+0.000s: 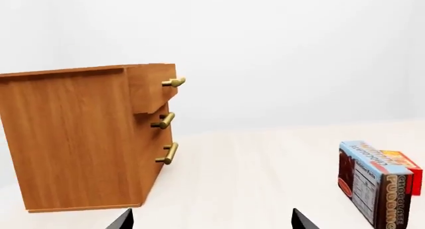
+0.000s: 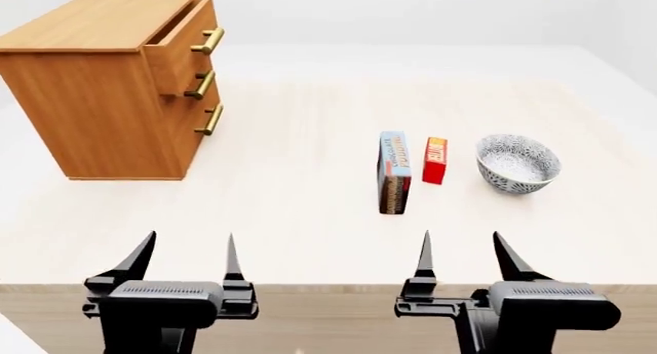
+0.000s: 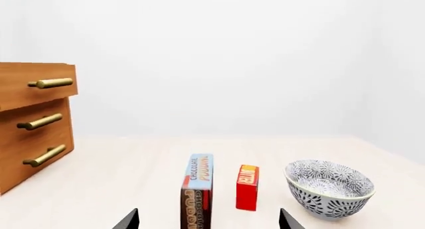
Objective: Put the butter at the back in the top drawer of the cabinet and close it.
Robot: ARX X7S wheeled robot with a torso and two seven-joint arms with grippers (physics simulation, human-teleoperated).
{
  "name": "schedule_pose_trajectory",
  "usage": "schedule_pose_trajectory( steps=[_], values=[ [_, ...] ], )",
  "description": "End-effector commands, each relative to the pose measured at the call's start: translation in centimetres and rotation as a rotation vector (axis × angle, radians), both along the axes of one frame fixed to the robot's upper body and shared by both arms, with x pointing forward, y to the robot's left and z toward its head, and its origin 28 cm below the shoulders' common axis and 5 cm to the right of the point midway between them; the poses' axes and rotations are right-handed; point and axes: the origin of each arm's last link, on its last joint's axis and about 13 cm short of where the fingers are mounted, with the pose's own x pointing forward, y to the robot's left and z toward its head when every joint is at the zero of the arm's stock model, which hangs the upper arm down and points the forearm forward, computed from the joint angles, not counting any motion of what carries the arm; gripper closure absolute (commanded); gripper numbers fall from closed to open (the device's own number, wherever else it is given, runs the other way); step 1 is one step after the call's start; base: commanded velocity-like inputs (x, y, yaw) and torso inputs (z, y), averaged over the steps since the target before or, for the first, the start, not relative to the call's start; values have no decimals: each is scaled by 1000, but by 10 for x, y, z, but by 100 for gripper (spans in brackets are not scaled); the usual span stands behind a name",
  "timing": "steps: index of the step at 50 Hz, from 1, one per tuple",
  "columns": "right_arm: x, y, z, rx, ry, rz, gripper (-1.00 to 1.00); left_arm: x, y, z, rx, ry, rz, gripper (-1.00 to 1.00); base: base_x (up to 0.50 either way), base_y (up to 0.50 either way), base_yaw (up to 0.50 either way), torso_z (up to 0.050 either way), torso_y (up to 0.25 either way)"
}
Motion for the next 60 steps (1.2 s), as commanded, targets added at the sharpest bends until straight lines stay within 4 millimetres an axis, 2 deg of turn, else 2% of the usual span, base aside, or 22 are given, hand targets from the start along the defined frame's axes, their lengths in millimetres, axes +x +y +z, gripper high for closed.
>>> schedule_pose_trajectory(
  steps=[1,15,37,50,60],
  values=[
    [-21,3,30,22,-47,17,-100,-21,0,25,25,-47,-8,-100,500,0,0,0,0],
    [-25,4,49,8,-44,34,-100,-24,3,41,29,-50,-10,-100,500,0,0,0,0],
    [-31,6,44,8,-45,38,-100,-26,2,33,43,-32,-11,-100,500,0,0,0,0],
    [-33,6,45,15,-51,45,-100,-27,2,34,44,-35,-5,-100,17,0,0,0,1],
    [-33,6,44,18,-44,48,-100,-27,3,33,41,-35,-3,-100,473,0,0,0,0]
  ],
)
